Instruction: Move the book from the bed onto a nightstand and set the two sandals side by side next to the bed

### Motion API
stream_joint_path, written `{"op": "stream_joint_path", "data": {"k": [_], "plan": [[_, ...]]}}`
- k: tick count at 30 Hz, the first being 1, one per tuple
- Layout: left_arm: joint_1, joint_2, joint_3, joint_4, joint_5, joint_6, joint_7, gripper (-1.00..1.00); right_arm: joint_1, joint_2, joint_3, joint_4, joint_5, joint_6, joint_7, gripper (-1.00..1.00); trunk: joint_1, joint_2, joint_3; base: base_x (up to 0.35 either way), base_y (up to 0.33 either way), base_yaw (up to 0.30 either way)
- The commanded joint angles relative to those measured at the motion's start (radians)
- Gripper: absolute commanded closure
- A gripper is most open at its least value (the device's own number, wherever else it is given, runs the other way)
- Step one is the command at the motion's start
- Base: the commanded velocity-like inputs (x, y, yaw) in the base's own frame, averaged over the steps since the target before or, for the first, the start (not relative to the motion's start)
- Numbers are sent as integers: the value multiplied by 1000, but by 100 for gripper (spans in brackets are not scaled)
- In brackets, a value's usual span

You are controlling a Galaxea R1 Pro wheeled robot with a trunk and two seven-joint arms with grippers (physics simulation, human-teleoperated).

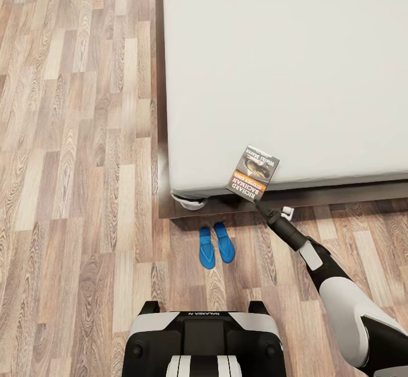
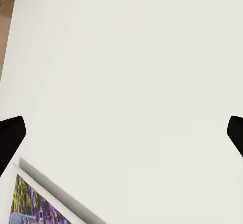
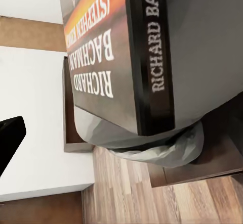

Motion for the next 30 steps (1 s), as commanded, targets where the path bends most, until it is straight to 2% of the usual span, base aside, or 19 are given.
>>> {"op": "stream_joint_path", "data": {"k": [1,30], "plan": [[0,0,-8,0,8,-4,2,-100,-2,0,-1,1,-4,10,3,-100,0,0,0,0,0,0],[0,0,-8,0,8,-4,2,-100,-22,-1,3,11,-4,10,2,-100,0,0,0,0,0,0]]}}
